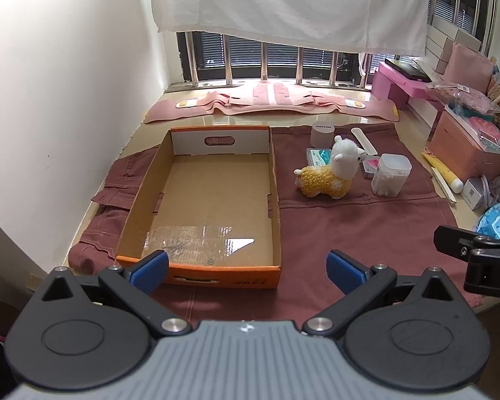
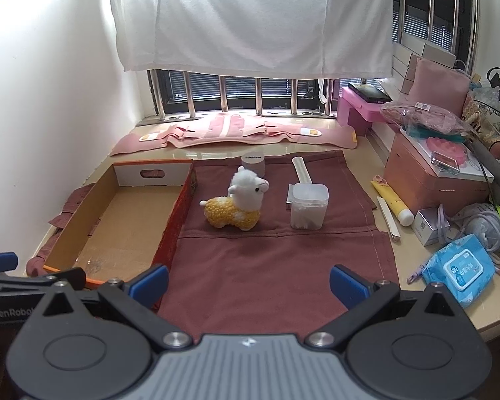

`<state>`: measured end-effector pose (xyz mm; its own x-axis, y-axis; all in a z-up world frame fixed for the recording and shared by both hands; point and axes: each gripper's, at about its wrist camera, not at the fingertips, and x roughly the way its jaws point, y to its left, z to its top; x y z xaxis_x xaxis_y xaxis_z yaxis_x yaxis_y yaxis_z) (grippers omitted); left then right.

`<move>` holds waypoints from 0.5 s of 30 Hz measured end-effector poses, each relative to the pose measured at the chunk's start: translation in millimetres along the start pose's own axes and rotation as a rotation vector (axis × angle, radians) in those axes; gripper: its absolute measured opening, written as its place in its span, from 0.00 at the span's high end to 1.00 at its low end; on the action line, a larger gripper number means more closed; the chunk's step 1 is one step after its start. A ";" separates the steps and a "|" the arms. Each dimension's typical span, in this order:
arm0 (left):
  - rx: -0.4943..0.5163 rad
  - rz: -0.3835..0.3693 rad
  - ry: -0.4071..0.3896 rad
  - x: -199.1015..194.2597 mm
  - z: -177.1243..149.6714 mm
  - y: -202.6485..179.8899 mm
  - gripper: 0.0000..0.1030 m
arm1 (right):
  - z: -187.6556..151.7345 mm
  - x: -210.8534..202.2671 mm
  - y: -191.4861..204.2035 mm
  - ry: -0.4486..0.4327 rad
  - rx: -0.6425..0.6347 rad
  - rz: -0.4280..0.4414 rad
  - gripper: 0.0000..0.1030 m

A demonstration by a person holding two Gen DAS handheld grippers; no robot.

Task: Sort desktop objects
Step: 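Move left tool to the plush alpaca while right tool approaches the clear container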

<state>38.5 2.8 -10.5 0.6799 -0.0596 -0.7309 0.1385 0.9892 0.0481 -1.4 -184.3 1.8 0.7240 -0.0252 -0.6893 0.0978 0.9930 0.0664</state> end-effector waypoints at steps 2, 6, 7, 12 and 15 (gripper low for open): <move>0.007 -0.005 0.000 4.1 3.3 -5.8 0.00 | 2.9 4.4 -5.2 0.000 0.004 -0.002 0.00; 0.012 -0.008 -0.005 13.6 10.4 -17.1 0.00 | 8.1 14.0 -16.0 -0.002 0.001 -0.009 0.00; 0.012 -0.008 -0.004 16.3 12.3 -19.7 0.00 | 9.3 16.6 -18.6 -0.002 0.000 -0.011 0.00; 0.022 -0.011 0.006 30.6 22.0 -34.1 0.00 | 16.3 28.8 -34.1 0.001 0.005 -0.018 0.00; 0.027 -0.010 0.008 39.0 28.4 -43.1 0.00 | 21.1 35.9 -43.5 0.001 0.003 -0.017 0.00</move>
<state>79.5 -45.9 -21.8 0.6724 -0.0684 -0.7370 0.1652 0.9845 0.0593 34.8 -230.9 -10.6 0.7215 -0.0416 -0.6912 0.1118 0.9921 0.0571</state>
